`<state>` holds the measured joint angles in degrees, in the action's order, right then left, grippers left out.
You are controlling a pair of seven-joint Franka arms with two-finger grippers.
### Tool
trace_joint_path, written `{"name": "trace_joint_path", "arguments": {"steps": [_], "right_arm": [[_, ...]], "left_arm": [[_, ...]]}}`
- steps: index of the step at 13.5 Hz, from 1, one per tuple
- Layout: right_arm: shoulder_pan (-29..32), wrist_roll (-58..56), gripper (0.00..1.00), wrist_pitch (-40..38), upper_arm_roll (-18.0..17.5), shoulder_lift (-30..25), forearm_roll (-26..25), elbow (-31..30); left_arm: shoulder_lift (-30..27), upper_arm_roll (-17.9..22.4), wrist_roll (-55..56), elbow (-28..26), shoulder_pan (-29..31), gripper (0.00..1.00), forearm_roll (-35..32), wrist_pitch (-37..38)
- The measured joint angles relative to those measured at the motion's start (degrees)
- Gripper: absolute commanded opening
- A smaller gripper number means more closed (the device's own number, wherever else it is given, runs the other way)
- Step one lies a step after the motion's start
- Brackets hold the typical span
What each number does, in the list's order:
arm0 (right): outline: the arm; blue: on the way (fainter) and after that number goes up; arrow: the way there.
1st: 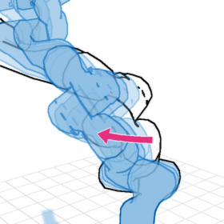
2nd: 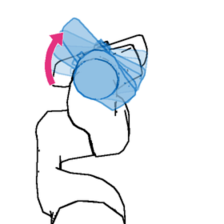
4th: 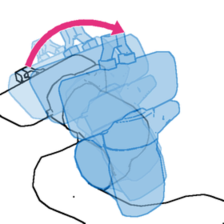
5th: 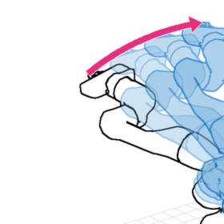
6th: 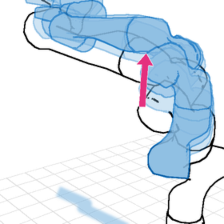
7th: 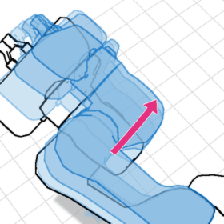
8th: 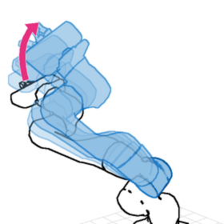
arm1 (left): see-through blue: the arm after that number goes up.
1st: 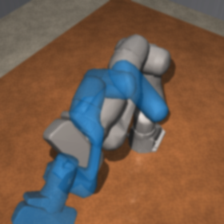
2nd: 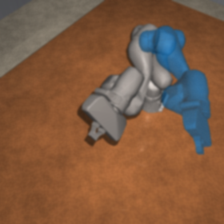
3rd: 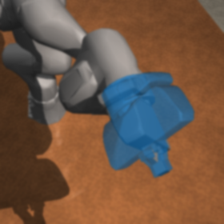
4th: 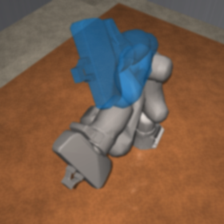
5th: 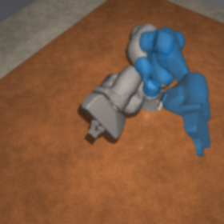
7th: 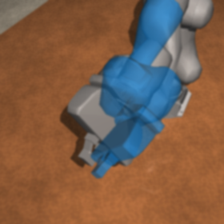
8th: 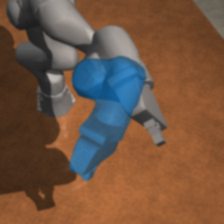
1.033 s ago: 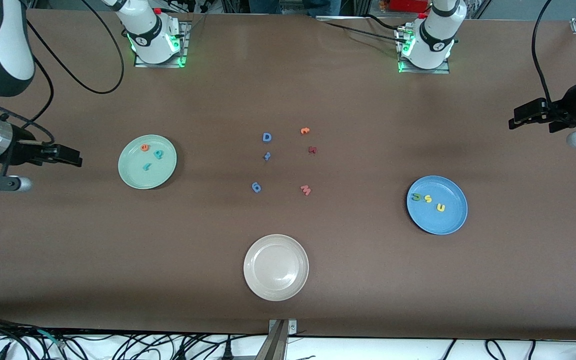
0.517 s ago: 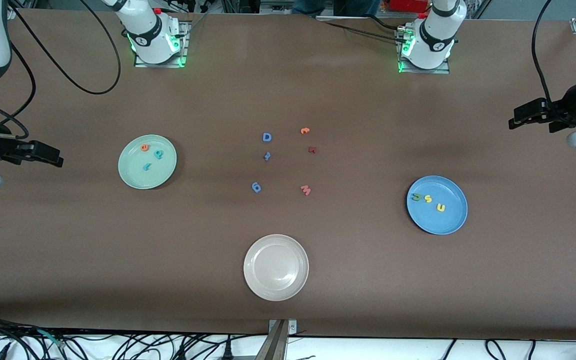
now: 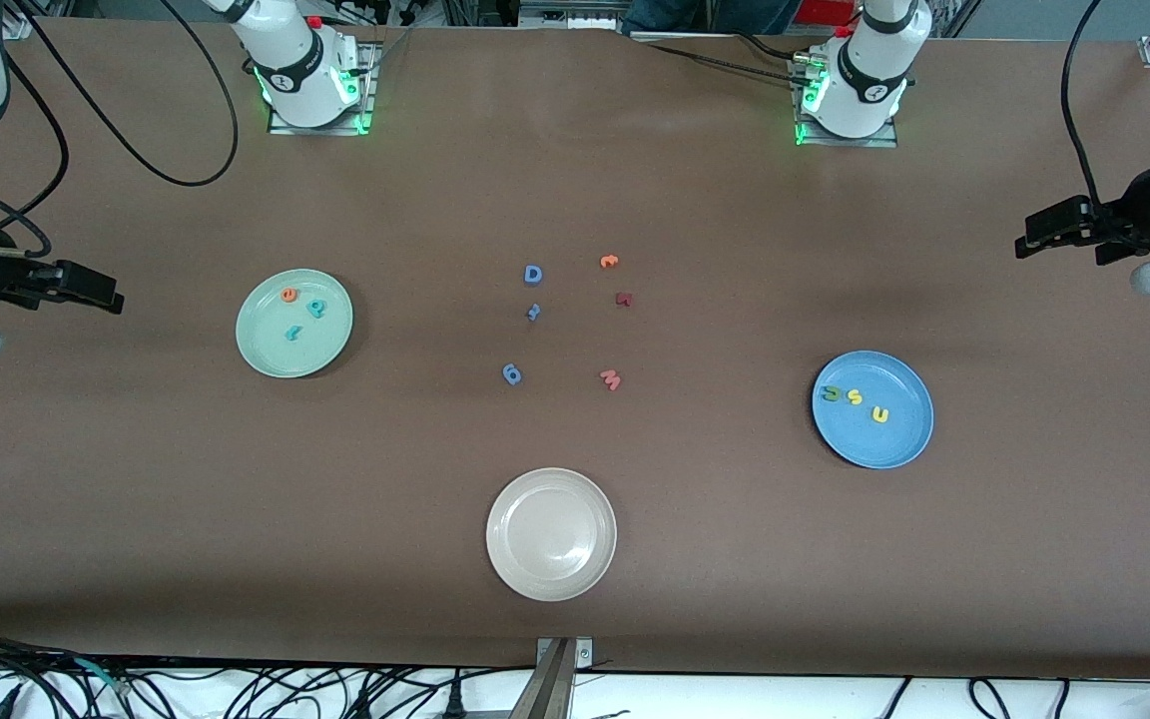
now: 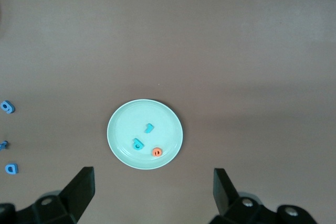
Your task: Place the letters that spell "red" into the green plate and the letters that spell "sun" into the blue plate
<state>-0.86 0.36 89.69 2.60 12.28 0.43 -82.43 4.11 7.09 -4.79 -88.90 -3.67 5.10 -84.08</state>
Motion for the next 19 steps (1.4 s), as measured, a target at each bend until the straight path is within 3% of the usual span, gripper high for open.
{"name": "trace_joint_path", "arguments": {"steps": [19], "right_arm": [[-0.2,-0.8,1.0,0.8,0.1,0.0,0.0,-0.1]], "left_arm": [[0.0,-0.7,0.0,0.0,-0.2,1.0,0.0,0.0]]}}
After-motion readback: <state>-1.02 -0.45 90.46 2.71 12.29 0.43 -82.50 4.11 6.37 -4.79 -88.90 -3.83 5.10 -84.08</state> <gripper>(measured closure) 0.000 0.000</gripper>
